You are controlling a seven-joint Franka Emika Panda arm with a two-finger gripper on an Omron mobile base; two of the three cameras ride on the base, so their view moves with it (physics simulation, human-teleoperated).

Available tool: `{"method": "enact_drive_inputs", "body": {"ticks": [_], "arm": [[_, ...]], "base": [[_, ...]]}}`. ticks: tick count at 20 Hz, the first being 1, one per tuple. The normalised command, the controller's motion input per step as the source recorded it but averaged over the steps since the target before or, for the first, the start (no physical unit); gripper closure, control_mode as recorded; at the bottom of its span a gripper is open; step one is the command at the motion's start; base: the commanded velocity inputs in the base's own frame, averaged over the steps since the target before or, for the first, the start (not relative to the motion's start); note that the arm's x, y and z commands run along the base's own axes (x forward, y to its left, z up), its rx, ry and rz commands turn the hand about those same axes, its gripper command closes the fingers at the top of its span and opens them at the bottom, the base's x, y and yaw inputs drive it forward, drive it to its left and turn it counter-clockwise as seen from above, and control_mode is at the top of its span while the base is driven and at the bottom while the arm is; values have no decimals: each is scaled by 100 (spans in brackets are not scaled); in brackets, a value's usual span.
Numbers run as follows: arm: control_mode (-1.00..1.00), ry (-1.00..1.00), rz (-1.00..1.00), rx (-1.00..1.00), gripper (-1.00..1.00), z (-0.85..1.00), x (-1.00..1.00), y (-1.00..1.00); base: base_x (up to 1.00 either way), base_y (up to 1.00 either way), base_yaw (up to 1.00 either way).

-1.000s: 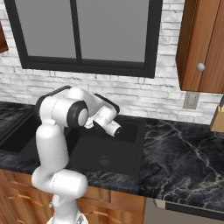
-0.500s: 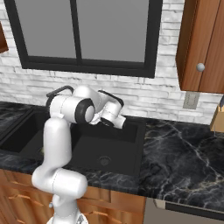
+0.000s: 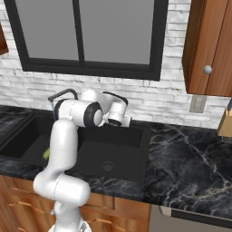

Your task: Turn on the sink faucet. Then move the cucumber from the counter to the sink. Turn off the sink. Move the vegetable from the sink to the pot next to the stove. Finally move the pot to the rear left burner.

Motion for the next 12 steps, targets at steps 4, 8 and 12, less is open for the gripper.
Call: {"method": "enact_drive_inputs", "body": {"ticks": [4,8,12], "arm": [[-100,0,19,0,-100,0,5,27],[-100,0,18,0,-100,0,0,31],[-100,0,17,0,-100,0,0,30]], "base": [[0,0,0],[0,0,0],[0,0,0]]}}
